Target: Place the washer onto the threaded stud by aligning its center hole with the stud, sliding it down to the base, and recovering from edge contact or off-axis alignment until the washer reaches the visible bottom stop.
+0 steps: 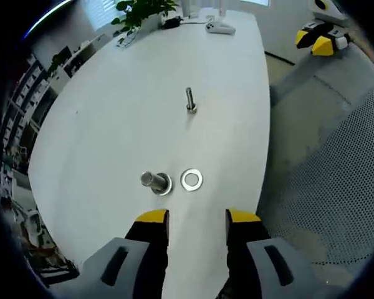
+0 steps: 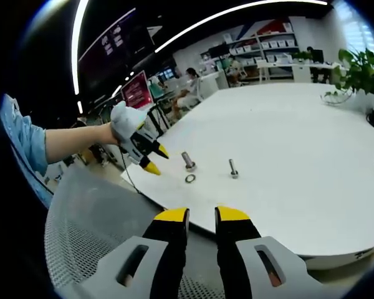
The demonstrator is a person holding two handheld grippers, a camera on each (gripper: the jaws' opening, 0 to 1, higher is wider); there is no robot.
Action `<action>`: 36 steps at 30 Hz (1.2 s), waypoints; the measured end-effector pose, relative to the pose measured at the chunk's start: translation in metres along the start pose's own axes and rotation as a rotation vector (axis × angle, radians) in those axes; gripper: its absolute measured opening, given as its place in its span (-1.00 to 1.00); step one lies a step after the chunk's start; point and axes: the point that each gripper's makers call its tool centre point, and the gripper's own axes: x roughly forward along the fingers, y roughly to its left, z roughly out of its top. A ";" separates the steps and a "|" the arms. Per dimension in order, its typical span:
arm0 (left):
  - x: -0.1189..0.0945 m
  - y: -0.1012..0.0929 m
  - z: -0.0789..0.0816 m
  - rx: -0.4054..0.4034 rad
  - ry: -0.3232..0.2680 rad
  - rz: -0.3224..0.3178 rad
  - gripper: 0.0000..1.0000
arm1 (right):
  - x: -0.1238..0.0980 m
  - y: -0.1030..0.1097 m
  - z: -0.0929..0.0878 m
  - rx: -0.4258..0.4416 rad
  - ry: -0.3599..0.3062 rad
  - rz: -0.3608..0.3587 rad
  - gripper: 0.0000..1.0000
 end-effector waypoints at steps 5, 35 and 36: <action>-0.010 -0.009 -0.009 -0.012 0.001 0.013 -0.33 | 0.000 0.001 0.000 -0.002 0.002 0.002 -0.61; 0.016 -0.017 0.014 0.095 0.050 -0.044 -0.29 | -0.001 0.002 -0.001 -0.008 0.004 0.011 -0.60; 0.019 -0.017 0.014 0.103 0.055 -0.048 -0.29 | -0.001 0.002 -0.001 -0.008 0.004 0.012 -0.60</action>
